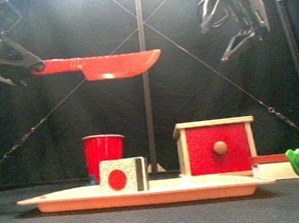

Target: Grab knife with both hands

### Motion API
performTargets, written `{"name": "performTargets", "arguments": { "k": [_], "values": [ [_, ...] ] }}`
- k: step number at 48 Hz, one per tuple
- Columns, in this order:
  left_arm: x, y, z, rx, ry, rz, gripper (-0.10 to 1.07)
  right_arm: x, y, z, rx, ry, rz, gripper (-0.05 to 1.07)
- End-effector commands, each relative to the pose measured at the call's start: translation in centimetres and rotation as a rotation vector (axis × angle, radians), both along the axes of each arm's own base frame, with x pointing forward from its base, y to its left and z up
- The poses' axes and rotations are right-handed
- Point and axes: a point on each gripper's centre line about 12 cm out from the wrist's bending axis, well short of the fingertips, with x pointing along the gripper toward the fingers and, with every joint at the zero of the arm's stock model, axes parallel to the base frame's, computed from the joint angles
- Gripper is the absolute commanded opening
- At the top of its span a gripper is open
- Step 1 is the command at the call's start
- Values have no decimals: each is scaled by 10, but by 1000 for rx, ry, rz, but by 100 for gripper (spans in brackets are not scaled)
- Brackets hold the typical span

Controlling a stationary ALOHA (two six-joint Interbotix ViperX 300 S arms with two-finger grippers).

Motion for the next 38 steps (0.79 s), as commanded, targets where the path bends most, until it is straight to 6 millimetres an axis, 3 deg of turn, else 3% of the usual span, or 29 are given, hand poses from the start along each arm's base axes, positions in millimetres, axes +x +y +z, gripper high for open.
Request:
{"name": "performTargets", "arguments": {
  "k": [1, 18, 28, 38],
  "values": [
    [9, 0, 6, -1, -6, -2, 26, 10, 2, 4, -86, -38, 53, 102],
    [23, -3, 1, -4, 22, -29, 26, 47, 24, -26, -195, -69, 212, 102],
    [24, -5, 1, 28, -2, -63, 26, 68, 49, -40, -399, -151, 406, 102],
    [23, -4, -1, -1, -4, -44, 26, 76, 59, -49, -424, -149, 456, 102]
  ]
}}
